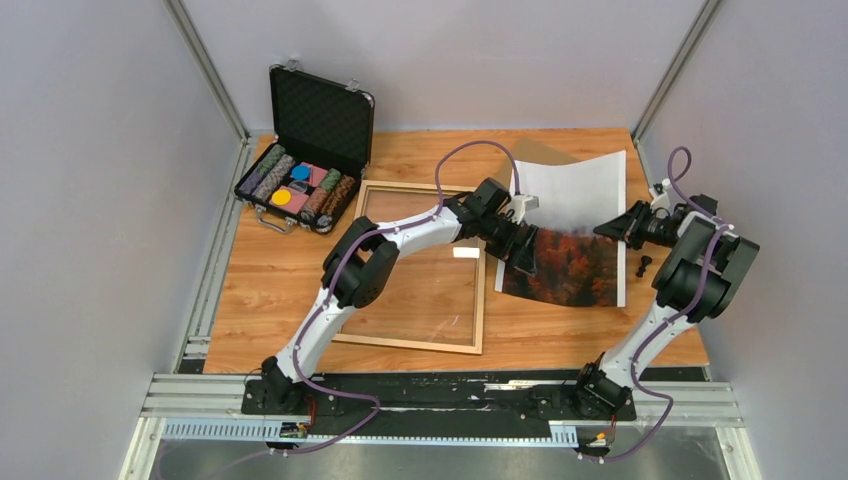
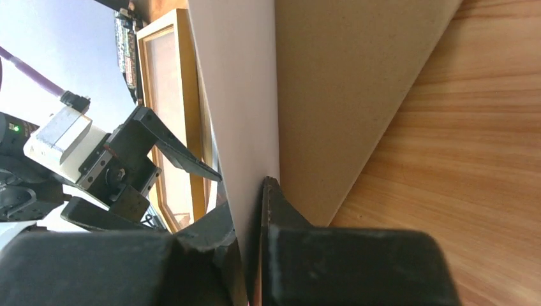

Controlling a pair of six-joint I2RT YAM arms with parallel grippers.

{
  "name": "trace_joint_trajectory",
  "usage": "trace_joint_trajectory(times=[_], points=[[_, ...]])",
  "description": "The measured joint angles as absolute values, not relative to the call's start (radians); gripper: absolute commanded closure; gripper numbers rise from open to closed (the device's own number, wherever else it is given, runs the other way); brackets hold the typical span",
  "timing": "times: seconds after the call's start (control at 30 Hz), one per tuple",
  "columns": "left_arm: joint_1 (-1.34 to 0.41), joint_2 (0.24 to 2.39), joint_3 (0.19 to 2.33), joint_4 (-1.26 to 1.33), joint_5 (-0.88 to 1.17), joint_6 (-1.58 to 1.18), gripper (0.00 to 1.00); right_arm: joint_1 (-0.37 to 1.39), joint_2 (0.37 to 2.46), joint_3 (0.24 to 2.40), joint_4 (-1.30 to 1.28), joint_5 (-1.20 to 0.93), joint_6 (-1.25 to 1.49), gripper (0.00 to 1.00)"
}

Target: Put the photo into the frame

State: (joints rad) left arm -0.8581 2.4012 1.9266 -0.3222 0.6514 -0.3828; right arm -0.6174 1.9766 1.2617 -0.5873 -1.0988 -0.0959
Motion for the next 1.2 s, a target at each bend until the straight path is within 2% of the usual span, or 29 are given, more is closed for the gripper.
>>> trace_joint_trajectory(times=[0.07,0.3,0.5,0.7,0.87,1.03,1.2], points=[[-0.858,2.397,1.927,-0.331,0.644,-0.380,0.00,-0.615,1.964,1.256,-0.589,-1.095,-0.099,1.00],[-0.857,2.375,1.928,-0.397,0.591,-0.357,0.00,-0.579,1.753,1.244,-0.594,-1.018,-0.080,1.00],[-0.841,2.333,1.929,-0.469,0.540,-0.347,0.00,-0.463,1.531,1.246,-0.593,-0.879,-0.041,1.00],[-0.790,2.212,1.938,-0.526,0.512,-0.345,0.00,-0.338,1.396,1.306,-0.594,-0.710,0.006,1.00],[-0.717,2.069,1.954,-0.543,0.510,-0.347,0.00,-0.195,1.340,1.411,-0.599,-0.544,0.018,1.00],[-0.657,1.959,1.958,-0.543,0.516,-0.374,0.00,0.031,1.341,1.530,-0.611,-0.364,0.017,1.00],[-0.594,1.884,1.924,-0.524,0.556,-0.491,0.00,0.254,1.399,1.561,-0.604,-0.211,0.014,1.00]])
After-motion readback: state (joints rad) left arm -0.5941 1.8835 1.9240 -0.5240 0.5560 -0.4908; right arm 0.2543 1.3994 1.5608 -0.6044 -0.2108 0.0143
